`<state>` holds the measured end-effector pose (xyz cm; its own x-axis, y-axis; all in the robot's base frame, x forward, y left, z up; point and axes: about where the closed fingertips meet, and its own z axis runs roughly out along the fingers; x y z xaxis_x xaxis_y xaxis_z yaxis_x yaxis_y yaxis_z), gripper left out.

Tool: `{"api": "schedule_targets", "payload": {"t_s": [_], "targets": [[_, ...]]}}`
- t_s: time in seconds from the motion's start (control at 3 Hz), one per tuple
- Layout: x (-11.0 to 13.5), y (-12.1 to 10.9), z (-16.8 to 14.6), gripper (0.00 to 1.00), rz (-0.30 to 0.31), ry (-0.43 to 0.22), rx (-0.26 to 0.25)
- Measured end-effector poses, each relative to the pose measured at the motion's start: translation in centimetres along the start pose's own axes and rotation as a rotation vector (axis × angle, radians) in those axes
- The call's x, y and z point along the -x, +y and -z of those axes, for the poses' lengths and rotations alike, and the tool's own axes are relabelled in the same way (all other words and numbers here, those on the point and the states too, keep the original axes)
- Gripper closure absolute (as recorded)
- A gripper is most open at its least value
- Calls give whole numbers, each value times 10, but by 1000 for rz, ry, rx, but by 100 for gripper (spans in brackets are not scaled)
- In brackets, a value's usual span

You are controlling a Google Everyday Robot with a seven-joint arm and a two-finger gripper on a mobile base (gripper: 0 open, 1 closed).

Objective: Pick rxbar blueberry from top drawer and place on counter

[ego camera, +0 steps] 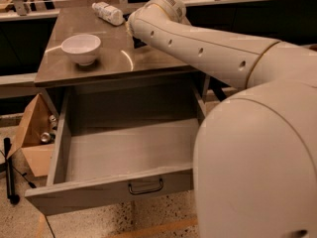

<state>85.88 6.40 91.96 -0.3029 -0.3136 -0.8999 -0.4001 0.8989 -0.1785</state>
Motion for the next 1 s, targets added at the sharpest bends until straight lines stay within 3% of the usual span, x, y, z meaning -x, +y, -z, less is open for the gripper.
{"api": "schedule_targets", "payload": {"t_s": [0.67,1.0], "targets": [[-5,-2,-22,12,-42,64,-8],[-11,-8,-14,0,-64,79,-10]]}}
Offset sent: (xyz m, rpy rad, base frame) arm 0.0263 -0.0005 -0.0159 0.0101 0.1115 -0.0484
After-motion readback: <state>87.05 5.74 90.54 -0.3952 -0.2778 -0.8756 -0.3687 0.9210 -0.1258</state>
